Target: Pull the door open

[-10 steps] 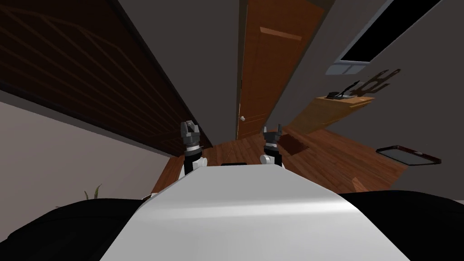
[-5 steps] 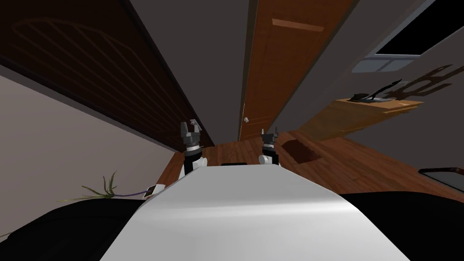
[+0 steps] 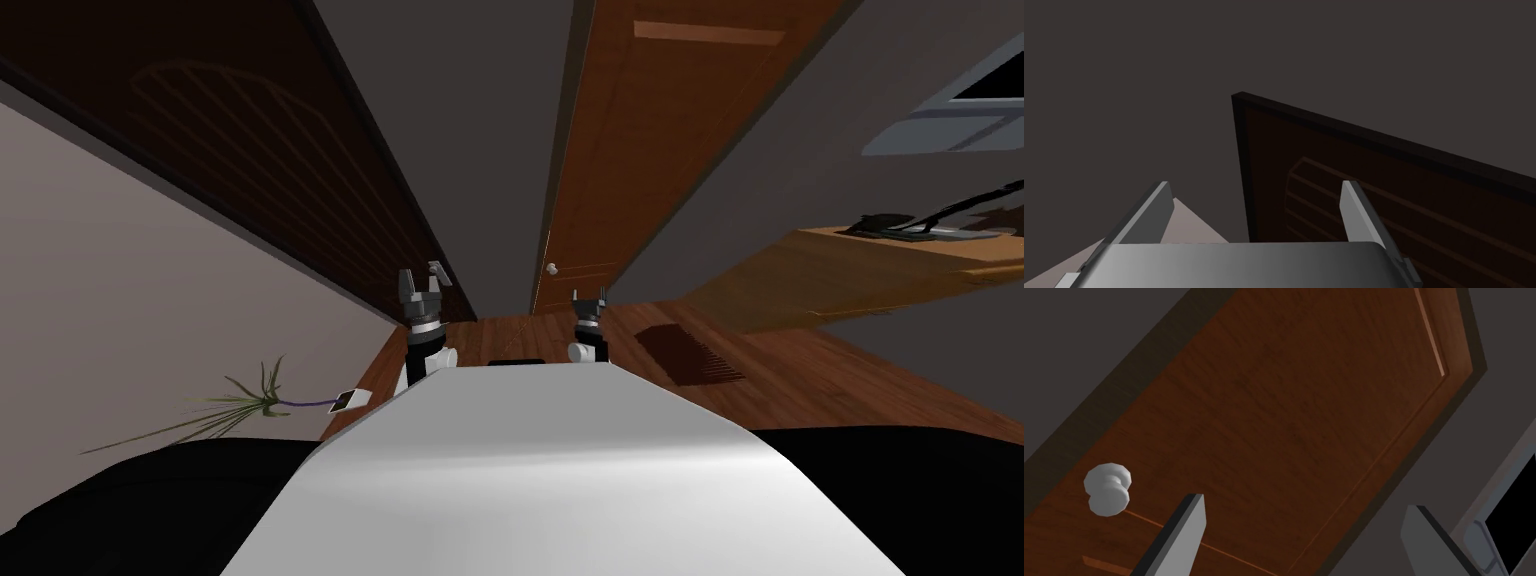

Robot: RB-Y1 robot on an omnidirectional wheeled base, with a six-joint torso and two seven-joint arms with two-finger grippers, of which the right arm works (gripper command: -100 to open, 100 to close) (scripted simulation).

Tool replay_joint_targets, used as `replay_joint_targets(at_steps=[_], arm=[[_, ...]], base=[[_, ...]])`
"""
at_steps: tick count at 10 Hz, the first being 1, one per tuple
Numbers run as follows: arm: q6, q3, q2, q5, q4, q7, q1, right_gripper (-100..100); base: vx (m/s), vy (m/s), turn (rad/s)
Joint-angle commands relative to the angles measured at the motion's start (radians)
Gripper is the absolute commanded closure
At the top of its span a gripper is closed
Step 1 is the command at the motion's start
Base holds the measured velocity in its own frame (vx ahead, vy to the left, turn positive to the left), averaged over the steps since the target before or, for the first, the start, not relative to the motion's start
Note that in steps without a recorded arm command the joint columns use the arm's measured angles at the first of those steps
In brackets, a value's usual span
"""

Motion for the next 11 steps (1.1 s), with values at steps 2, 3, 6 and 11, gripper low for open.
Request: replay_joint_targets(at_steps=[2,3,6,11], arm=[[-0.015,0.011,-0.01,-0.043,0.061,-0.062,-0.014,-100],[-0.023,0.015,-0.013,-0.059,0.089,-0.085,-0.022,-100],[-0.045,0.028,-0.023,-0.107,0.172,-0.154,-0.046,-100],[-0.082,0.049,-0.037,-0.184,0.306,-0.264,-0.086,-100]], base=[[0.067,-0.097,0.2],[0.06,-0.081,0.206],[0.063,-0.086,0.202],[0.056,-0.086,0.198]])
